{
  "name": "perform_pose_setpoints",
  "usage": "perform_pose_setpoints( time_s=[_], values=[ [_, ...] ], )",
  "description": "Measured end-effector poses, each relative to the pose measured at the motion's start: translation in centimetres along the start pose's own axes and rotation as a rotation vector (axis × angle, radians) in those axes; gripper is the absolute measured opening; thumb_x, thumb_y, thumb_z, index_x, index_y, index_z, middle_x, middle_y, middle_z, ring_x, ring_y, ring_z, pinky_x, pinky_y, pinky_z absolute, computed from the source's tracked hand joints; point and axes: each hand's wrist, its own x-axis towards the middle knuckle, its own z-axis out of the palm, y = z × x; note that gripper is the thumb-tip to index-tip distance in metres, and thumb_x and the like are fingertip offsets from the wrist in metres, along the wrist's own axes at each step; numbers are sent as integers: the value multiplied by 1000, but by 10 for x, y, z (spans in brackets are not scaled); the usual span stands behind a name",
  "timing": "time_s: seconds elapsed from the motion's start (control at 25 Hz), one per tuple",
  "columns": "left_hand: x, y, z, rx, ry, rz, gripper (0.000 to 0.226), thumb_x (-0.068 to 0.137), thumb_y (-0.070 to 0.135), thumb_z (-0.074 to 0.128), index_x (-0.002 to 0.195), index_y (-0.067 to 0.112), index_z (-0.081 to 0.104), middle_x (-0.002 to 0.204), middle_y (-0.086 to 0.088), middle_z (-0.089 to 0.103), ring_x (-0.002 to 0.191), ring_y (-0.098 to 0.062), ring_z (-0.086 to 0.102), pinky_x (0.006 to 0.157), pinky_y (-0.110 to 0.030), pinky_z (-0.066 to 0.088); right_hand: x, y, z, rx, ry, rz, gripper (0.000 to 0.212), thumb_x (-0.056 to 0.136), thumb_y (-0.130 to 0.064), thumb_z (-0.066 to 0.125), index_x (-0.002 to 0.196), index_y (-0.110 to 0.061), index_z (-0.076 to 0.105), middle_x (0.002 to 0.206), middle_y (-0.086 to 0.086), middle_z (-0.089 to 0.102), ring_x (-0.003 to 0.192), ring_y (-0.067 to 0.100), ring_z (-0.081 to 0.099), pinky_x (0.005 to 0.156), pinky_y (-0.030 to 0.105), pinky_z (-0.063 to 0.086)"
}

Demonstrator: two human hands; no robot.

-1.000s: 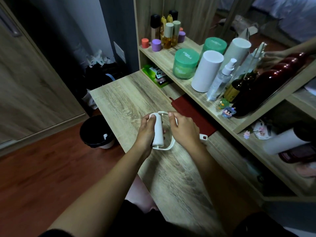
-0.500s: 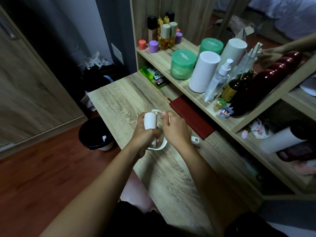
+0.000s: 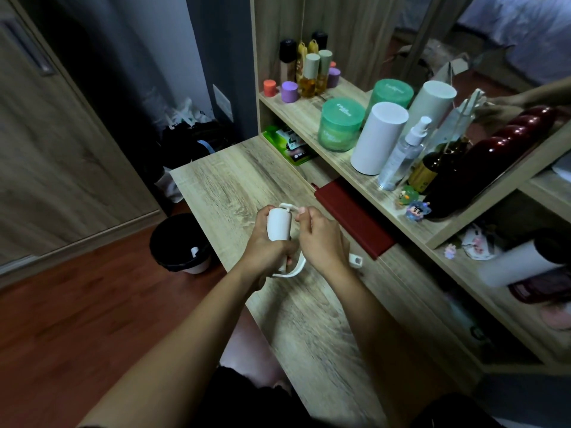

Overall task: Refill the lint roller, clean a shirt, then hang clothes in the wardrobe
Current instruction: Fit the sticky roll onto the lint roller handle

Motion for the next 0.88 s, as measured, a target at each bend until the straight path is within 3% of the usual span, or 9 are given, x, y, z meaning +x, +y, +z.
perform_pose_setpoints(
  time_s=[0.24, 0.44, 0.56, 0.68, 0.76, 0.88],
  values=[
    [-2, -6, -5, 152, 54, 65, 66, 56, 11, 61, 104, 52, 40, 85, -11, 54, 65, -27, 54, 52, -32, 46, 1, 3, 9, -18, -13, 8, 42, 98, -40, 23, 112, -21, 58, 110, 8, 67, 103, 31, 59, 75, 36, 36],
    [-6, -5, -7, 205, 73, 159, 66, 58, 15, 62, 111, 46, 37, 90, -2, 54, 70, -23, 56, 53, -33, 50, 0, 4, 8, 10, -16, -53, 42, 99, -41, 23, 110, -19, 57, 105, 8, 68, 97, 31, 60, 72, 35, 38],
    [-8, -6, -7, 342, 162, 239, 69, 68, 14, 68, 122, 35, 31, 96, -1, 56, 77, -18, 60, 57, -30, 50, -1, 8, 1, 112, -63, -132, 39, 99, -38, 25, 105, -16, 56, 86, 5, 66, 84, 26, 60, 68, 34, 40],
    [-9, -12, -7, 481, 242, 275, 57, 67, 19, 69, 112, 23, 33, 93, 0, 55, 76, -16, 57, 55, -24, 43, -5, 18, -6, 97, -173, -204, 34, 100, -37, 19, 106, -19, 47, 66, -6, 52, 64, 13, 52, 60, 32, 34],
    [-10, -14, -10, 554, 223, 286, 53, 62, 28, 63, 106, 22, 34, 88, 1, 55, 74, -19, 56, 56, -25, 43, -9, 31, -3, 38, -215, -243, 37, 99, -39, 15, 118, -23, 43, 79, 2, 62, 73, 20, 58, 68, 35, 40],
    [-7, -10, -18, 618, 179, 292, 51, 62, 31, 59, 104, 20, 33, 88, -2, 56, 73, -21, 55, 54, -27, 41, -16, 51, 11, 19, -249, -226, 49, 99, -40, 16, 141, -20, 31, 120, 13, 62, 108, 29, 58, 89, 37, 43]
  ],
)
